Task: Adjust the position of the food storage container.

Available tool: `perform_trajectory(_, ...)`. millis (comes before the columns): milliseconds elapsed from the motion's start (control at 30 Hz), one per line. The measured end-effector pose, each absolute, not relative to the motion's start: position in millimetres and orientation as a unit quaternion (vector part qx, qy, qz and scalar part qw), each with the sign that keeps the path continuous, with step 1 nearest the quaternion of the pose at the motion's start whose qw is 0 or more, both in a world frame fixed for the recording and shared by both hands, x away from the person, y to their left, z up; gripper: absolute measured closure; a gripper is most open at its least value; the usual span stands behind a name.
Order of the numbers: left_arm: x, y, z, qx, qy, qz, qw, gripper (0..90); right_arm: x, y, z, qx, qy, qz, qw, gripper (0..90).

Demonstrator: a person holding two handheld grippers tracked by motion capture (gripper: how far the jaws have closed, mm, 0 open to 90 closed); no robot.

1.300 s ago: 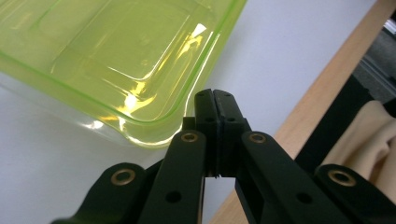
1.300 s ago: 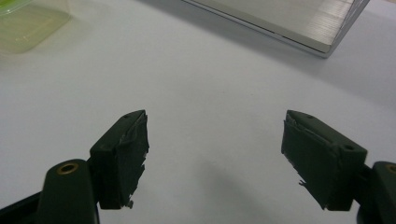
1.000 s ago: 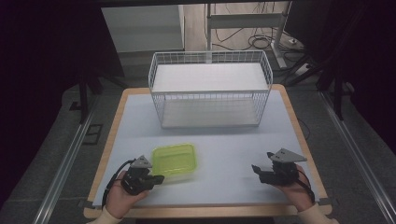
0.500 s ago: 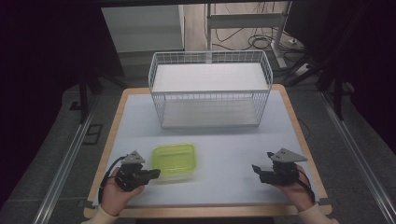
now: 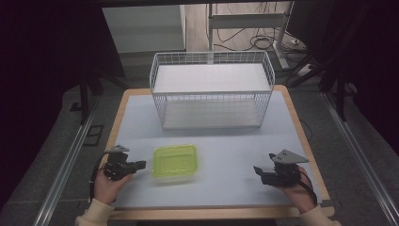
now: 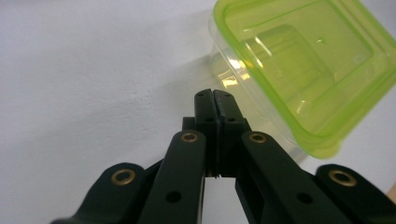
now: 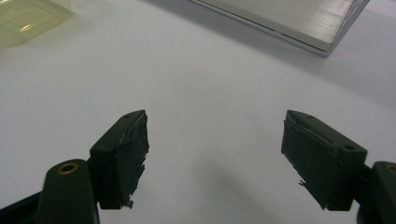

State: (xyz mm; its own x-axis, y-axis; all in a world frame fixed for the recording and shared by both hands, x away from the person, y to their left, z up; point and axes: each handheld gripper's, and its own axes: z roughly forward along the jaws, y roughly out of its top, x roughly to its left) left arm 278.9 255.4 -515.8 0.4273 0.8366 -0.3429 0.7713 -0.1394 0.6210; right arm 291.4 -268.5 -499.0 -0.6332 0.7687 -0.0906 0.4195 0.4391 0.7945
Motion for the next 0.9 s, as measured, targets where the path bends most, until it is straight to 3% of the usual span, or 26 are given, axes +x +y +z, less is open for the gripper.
perform_trajectory(233,296,244,-530,0.749,0.531,-0.008,0.396,90.0,292,-268,-500,0.363,0.818,0.384,0.226,23.1)
perform_trajectory(900,318,201,-531,0.770,0.509,-0.022,0.385,90.0,292,-268,-500,0.364,0.819,0.383,0.225,23.0)
